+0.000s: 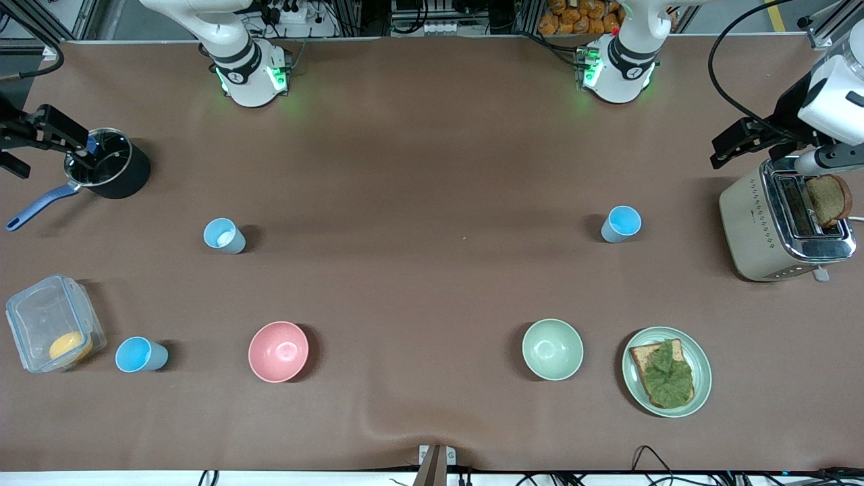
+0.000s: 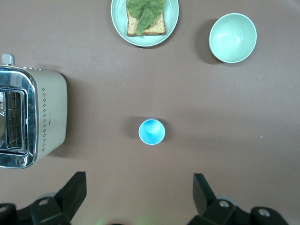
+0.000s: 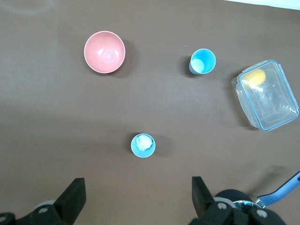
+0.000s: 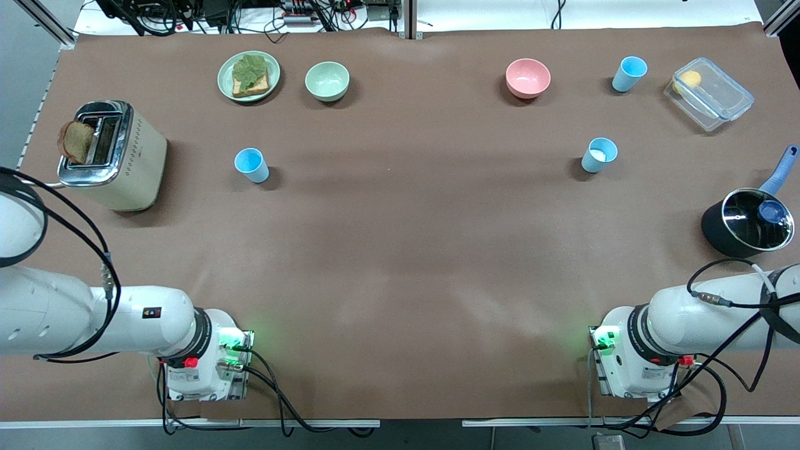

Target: Stack blue cups with both arms

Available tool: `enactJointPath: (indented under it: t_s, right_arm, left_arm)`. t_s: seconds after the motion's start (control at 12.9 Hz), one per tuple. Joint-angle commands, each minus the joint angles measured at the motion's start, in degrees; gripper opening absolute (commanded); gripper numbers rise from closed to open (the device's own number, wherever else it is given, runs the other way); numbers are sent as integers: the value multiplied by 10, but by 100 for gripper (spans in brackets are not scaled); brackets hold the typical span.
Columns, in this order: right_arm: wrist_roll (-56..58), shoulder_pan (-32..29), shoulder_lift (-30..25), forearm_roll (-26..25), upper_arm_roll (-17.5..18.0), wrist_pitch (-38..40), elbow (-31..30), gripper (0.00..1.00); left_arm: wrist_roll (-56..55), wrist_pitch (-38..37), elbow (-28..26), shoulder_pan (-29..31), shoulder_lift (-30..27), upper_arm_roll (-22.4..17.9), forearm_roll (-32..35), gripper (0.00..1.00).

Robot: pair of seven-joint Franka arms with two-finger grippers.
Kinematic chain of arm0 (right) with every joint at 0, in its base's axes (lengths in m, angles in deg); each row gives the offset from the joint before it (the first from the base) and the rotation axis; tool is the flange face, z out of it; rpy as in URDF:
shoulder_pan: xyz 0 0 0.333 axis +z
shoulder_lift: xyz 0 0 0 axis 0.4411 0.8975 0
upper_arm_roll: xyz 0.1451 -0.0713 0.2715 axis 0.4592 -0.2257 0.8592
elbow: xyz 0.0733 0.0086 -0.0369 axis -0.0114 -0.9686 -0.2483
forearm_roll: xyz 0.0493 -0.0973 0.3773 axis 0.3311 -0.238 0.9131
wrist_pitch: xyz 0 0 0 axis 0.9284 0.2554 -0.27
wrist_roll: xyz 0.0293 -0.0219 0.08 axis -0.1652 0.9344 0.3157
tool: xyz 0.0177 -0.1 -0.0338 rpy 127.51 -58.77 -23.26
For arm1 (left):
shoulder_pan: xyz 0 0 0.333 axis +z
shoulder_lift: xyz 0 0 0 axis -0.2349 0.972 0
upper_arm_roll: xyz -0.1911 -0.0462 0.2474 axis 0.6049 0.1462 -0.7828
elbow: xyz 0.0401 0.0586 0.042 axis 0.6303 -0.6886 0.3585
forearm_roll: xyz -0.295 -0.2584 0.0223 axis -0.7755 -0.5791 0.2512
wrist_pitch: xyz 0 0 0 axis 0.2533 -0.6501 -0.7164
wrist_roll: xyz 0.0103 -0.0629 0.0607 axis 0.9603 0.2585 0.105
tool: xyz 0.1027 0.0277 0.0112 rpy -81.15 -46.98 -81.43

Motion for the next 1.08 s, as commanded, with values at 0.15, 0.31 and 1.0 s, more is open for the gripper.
enactJointPath:
  t_s: [0.15, 0.31, 1.0]
  right_arm:
    - [-4, -6, 11, 5, 1, 18, 12, 100]
    - [-7, -7, 23, 5, 0, 6, -6, 100]
    - [0, -57, 57, 4, 2, -212, -225, 100]
  left_arm:
    - [-7, -8, 7, 1, -3, 1, 11, 100]
    - [2, -8, 18, 8, -3, -7, 12, 100]
    - [-3, -9, 22, 12, 1, -6, 8, 100]
